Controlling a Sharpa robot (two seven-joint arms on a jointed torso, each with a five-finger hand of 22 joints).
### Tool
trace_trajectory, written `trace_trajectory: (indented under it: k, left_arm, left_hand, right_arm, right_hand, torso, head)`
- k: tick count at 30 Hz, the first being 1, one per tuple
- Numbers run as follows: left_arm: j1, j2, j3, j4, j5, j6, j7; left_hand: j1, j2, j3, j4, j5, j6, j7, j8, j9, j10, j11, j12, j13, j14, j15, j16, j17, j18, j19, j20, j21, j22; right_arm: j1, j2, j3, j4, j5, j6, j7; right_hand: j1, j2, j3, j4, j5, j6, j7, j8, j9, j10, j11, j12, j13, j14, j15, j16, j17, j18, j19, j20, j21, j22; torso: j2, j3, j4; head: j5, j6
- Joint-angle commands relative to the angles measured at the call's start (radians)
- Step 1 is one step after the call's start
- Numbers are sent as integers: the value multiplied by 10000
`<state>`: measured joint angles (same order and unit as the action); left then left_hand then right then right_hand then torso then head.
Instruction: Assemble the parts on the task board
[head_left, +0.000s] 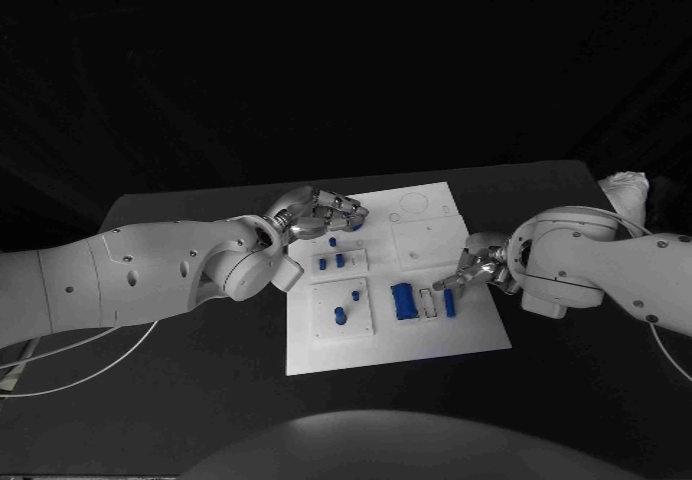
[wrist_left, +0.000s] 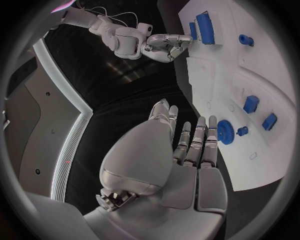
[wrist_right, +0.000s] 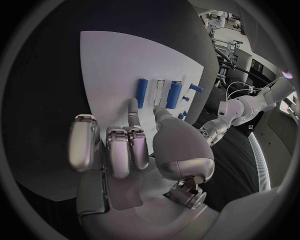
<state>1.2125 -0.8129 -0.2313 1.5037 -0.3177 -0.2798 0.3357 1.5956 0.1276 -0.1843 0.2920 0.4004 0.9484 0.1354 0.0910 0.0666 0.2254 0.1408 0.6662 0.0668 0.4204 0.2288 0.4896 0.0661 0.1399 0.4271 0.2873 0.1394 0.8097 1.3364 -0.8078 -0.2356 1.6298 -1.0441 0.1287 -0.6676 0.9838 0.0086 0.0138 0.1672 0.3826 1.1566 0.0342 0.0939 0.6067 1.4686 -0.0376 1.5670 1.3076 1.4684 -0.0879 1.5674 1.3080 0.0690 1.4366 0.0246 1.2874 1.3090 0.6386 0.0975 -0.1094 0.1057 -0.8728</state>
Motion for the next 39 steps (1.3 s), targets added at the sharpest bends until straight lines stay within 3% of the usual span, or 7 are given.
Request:
trace_trajectory:
  k: [1,5,14,30,39]
  left_arm:
    - [4,35,7,2,-30,203,55]
    - [4,43,7,-6,-31,209,37]
    - [4,37,7,2,-36,200,7]
    - [4,50,7,6,-49,227,-80]
    - [4,77,7,2,-58,231,-124]
  left_hand:
    - [-13,89,-68,11,57,-9,81,41,6,1,62,59,-14,26,38,51,-10,-125,54,20,33,-6]
    - [-21,97,-75,14,56,0,93,49,8,20,76,67,-12,32,46,60,-9,-129,58,20,39,-6]
    - [-28,100,-83,14,55,6,100,56,9,36,82,74,-11,43,59,70,-8,-136,61,22,45,-7]
    - [-42,104,-97,16,54,10,109,62,9,55,93,80,-11,59,79,84,-7,-149,63,25,52,-8]
    - [-42,104,-97,16,54,10,109,62,9,55,93,80,-11,59,79,84,-7,-149,63,25,52,-8]
  right_arm:
    - [14,162,-4,-144,-22,795,-268]
    - [24,410,-4,-302,-185,1222,-365]
    - [-1,681,-5,-513,-664,1809,-518]
    - [-221,861,-7,-726,-840,1743,-534]
    - [-310,835,-7,-706,-1323,1768,-550]
  right_hand:
    - [148,-22,127,-119,843,110,-1,-95,-121,1022,2,38,2632,1024,-17,34,2628,6,-120,-3,-148,1656]
    - [141,-128,342,-217,1631,271,-60,-45,-76,1022,-48,38,2632,1024,-56,34,2628,41,-160,-31,-335,1596]
    - [268,-261,966,-493,2284,106,-79,-50,157,1022,-77,38,2632,1024,-96,34,2628,54,-138,-79,-478,1552]
    - [303,-322,1662,-849,1990,-86,-58,-35,468,1022,-65,38,2632,1024,-96,34,2628,65,-102,-90,-617,1519]
    - [626,-467,2242,-1483,1930,-447,30,-133,657,1022,2,38,2632,1024,-52,34,2628,73,-77,-60,-729,1498]
  torso:
    - [-3,1,-7]
    - [1,12,-4]
    - [0,12,1]
    - [2,14,-1]
    - [2,13,-3]
  head:
    - [-14,2]
    - [-19,2]
    - [5,2]
    - [-22,2]
    - [-26,2]
